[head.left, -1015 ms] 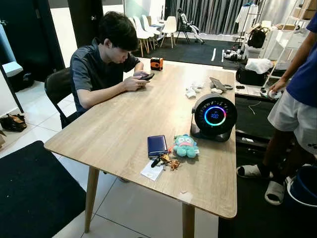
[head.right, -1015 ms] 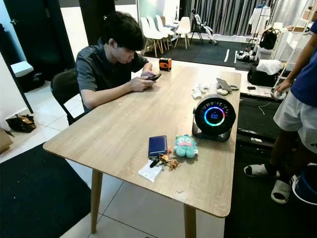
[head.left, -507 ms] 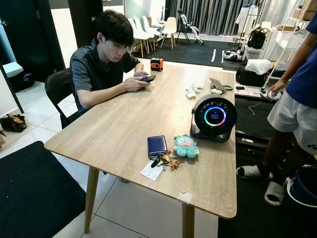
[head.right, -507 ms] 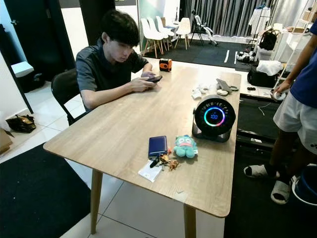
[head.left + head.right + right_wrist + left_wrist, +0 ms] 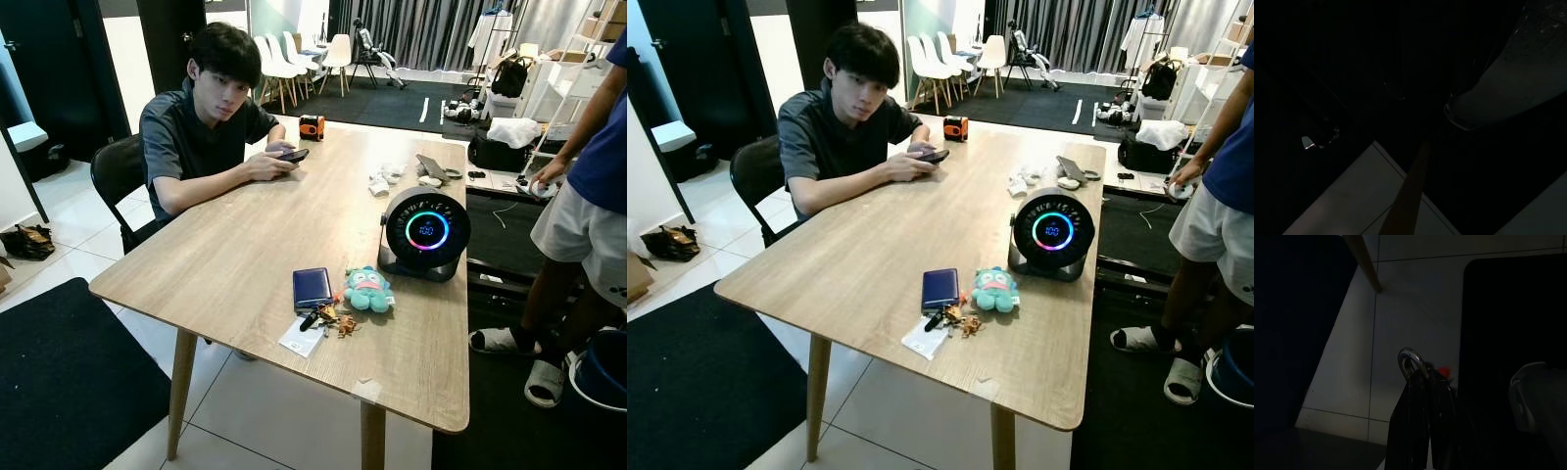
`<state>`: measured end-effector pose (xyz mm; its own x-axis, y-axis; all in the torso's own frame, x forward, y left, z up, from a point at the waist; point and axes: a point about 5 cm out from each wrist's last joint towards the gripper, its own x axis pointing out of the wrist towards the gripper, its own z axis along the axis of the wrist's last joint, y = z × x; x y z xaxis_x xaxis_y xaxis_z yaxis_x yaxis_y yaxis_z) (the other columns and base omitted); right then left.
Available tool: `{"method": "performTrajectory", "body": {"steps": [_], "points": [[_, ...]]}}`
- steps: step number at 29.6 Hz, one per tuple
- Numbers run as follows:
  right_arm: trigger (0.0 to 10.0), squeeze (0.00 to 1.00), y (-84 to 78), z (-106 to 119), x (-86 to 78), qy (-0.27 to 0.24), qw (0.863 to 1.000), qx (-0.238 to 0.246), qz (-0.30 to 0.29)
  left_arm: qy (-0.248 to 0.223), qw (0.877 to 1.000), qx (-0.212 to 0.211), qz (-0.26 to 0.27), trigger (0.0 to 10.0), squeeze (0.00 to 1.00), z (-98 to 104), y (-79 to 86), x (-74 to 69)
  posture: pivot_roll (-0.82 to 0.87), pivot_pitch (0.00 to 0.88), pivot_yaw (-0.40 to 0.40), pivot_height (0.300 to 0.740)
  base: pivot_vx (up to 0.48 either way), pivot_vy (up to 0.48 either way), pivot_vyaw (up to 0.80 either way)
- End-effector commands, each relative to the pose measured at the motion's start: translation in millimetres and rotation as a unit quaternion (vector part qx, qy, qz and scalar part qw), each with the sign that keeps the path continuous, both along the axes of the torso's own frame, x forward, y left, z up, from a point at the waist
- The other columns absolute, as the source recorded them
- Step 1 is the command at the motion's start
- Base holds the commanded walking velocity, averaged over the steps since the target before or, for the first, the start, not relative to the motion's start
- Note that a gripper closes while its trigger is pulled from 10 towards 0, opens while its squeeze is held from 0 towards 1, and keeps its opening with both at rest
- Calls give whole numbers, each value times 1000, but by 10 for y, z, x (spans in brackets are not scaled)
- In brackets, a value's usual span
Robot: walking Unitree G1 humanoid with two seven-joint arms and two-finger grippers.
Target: Hang keys on a hook
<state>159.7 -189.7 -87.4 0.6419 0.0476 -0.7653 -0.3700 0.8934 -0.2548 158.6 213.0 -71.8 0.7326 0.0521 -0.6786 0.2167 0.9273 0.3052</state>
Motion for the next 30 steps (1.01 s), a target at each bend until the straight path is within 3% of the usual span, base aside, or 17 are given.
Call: {"method": "performTrajectory", "body": {"steps": [1, 21, 26, 30], "points": [[10000, 0, -13, -25, -53, 11, 1000, 2, -5, 7, 1000, -1, -2, 10000, 0, -36, -38, -58, 97, 74, -18, 740, 0, 0, 0], [10000, 0, 4, -21, -37, 10, 1000, 3, -5, 11, 1000, 0, 8, 10000, 0, -48, -12, -64, 99, 77, -18, 740, 0, 0, 0], [10000, 0, 8, -24, -43, 10, 1000, 3, -5, 14, 1000, 0, 15, 10000, 0, -55, -2, -66, 100, 79, -16, 740, 0, 475, 0], [10000, 0, 5, -26, -49, 11, 1000, 3, -6, 13, 1000, 4, 7, 10000, 0, -54, -3, -58, 99, 79, -17, 740, 0, 0, 0]]}}
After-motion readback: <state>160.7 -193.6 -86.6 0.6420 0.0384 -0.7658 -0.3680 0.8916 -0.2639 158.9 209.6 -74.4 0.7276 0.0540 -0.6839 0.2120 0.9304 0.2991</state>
